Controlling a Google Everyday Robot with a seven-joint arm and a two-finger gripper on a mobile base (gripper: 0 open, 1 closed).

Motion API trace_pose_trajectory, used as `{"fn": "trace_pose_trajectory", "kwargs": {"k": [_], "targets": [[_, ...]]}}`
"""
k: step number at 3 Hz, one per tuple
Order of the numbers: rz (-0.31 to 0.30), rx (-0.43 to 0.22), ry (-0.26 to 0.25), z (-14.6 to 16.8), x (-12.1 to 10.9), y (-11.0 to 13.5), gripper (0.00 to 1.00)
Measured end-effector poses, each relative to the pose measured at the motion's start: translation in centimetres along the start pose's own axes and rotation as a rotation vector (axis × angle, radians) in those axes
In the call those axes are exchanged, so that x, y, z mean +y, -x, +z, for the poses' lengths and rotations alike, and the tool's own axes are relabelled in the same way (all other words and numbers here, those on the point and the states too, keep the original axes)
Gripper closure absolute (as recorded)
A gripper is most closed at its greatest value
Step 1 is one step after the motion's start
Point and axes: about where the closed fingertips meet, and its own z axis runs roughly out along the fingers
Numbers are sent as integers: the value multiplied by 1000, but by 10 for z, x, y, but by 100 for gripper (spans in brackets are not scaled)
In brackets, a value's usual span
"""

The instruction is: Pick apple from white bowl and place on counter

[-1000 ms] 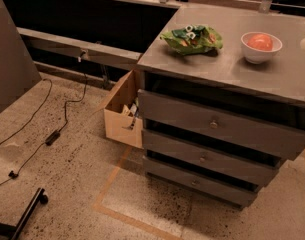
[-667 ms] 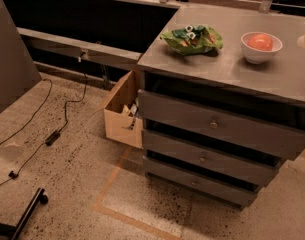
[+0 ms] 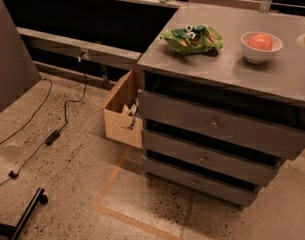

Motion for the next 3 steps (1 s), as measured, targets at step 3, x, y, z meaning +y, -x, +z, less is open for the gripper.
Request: {"fn": "trace_pose_trajectory", "kwargs": {"k": [3], "targets": [[88,-26,117,51,24,8,14]]}}
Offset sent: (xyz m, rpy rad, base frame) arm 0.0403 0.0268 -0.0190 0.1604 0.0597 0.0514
